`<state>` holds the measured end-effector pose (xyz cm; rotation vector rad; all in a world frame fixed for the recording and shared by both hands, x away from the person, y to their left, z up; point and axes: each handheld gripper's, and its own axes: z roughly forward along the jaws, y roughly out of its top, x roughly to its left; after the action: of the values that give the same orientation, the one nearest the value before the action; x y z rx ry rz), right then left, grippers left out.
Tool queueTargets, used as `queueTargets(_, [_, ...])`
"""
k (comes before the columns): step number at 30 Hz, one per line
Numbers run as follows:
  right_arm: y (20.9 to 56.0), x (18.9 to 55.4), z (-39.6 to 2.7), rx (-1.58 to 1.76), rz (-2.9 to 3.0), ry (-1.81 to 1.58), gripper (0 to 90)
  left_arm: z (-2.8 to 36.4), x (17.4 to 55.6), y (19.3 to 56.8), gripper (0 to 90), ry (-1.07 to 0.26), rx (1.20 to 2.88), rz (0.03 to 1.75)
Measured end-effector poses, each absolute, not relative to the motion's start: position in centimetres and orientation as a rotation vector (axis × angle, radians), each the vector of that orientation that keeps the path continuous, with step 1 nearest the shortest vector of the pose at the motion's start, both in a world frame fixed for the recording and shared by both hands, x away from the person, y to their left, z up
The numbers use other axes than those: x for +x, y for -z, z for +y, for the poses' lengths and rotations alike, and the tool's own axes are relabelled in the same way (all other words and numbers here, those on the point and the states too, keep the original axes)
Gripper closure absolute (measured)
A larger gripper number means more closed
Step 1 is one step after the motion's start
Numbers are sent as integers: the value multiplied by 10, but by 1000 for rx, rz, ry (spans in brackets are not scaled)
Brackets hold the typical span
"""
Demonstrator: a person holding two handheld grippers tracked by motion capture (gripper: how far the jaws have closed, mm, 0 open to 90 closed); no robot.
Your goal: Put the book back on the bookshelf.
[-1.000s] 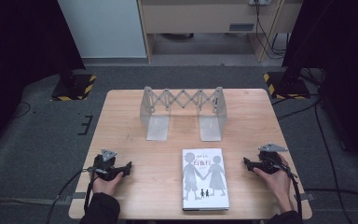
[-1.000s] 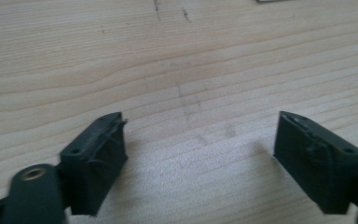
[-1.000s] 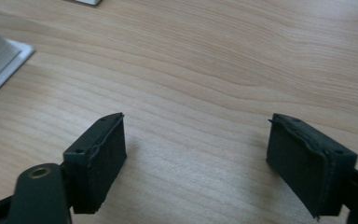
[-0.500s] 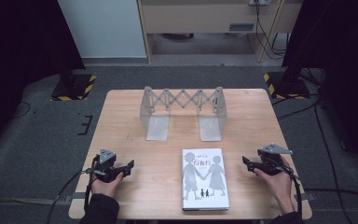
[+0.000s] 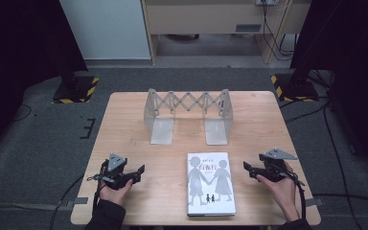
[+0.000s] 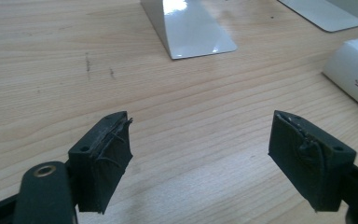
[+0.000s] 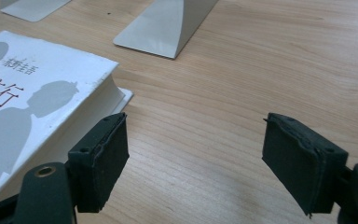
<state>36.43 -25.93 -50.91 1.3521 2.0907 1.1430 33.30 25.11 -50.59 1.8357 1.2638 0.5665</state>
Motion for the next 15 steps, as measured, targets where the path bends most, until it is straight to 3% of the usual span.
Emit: queueTargets(15, [503,359,-243,1297,2134,-1220,231,229,328,504,195,-508,1837,1216])
